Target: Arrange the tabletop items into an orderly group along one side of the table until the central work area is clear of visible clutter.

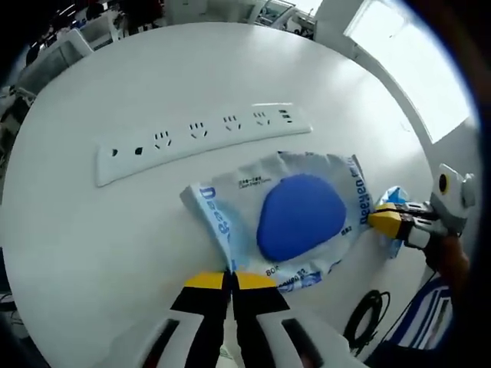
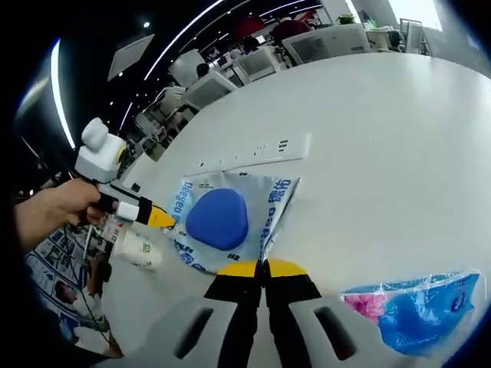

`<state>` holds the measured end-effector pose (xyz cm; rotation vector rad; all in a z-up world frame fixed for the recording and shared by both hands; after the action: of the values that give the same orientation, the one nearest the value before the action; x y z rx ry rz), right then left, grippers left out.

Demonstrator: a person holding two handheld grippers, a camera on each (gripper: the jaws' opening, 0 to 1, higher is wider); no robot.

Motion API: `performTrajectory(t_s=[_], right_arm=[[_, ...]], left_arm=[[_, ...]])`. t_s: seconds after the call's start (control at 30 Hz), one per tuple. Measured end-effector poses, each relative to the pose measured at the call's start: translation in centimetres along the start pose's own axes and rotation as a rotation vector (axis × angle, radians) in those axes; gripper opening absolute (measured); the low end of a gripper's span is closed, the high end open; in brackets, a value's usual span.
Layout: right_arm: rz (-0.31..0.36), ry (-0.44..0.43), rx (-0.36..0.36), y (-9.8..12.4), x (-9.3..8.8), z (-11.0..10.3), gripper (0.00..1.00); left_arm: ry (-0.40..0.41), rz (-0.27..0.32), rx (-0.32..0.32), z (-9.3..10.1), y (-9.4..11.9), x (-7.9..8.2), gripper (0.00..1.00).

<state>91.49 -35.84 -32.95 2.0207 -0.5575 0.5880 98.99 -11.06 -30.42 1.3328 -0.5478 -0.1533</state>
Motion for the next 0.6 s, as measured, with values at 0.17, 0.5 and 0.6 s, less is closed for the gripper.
performTrajectory(t_s=[0.17,0.5,0.6], right_arm=[[0.006,0.016,-0.011,1.5,0.0,-0.5,0.00],[-0.001,0.040,-0.026,3.3,-1.2,-0.8,0.00],[-0.004,0.047,-0.032,4.1,-1.9,-1.1,0.00]], left_arm=[[-0.015,0.018,-0.011,0.8,1.0,-0.3,0.00],[-0.025,0.018,-0.033,2.2,1.9,-1.9,0.00],[-0.031,0.015,-0.039,2.8,2.0,-2.6,0.00]])
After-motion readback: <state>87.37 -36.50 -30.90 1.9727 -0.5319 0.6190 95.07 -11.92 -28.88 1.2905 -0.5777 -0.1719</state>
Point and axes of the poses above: the point that each gripper's makers call its tool centre point, and the gripper's own axes: y roughly backward along the fingers, z roughly to its right, x roughly out of its top, the point moved 9 cm from there along y, roughly backward along the fingers, and after that the axes turned 1 degree about z, right-handed, at the moved point
